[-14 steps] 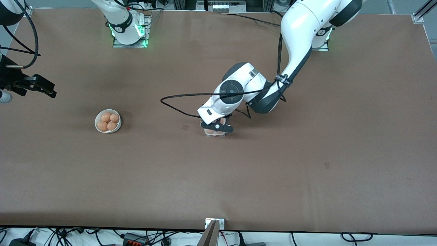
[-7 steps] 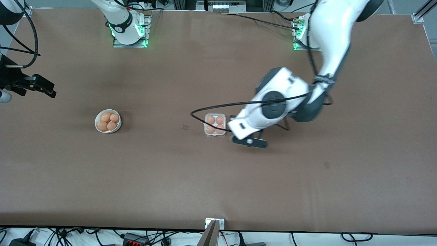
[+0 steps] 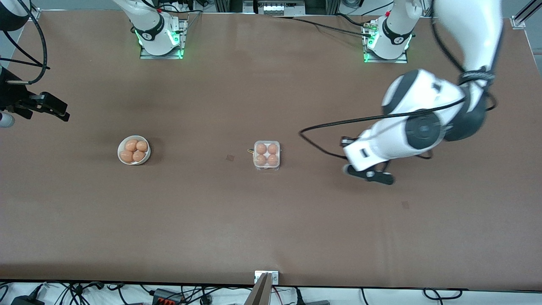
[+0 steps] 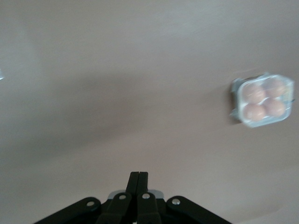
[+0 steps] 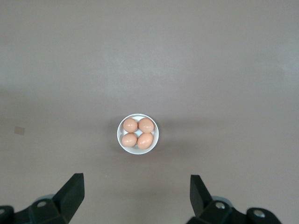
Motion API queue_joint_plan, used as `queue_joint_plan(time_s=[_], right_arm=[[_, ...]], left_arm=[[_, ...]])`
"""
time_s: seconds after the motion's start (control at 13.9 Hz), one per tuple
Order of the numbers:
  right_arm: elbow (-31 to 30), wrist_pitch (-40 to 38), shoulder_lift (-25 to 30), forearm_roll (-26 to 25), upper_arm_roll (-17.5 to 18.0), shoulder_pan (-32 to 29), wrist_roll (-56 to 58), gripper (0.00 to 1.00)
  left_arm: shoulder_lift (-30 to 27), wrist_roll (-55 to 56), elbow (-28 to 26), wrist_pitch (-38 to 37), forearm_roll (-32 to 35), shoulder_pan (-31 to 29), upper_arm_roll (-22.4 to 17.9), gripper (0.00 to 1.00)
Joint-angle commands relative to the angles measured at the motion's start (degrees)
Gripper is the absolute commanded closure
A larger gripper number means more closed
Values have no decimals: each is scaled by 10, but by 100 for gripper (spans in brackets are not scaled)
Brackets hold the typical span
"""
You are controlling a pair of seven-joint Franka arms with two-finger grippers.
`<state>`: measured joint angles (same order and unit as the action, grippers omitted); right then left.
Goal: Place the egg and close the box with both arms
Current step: 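Lift the left gripper away from the closed box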
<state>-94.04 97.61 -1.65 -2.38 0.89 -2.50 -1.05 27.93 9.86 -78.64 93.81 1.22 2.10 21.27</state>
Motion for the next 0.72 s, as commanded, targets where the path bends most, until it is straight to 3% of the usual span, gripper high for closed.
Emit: queue_joint_plan(time_s=[0.0,0.29,0.65], right_arm=[[-3,-1,9,-1,2,-1,8,0],[-3,-1,9,-1,2,0,8,0],[-2,-1,8,-2,1,-1,9,0]], left_arm=[[-88,-48,-99,-6,-1,-44,6,93],[-135,-59,-111,-59,-3,-77,6,93],[-234,-86,-200,-57,-18,-94,6,93]])
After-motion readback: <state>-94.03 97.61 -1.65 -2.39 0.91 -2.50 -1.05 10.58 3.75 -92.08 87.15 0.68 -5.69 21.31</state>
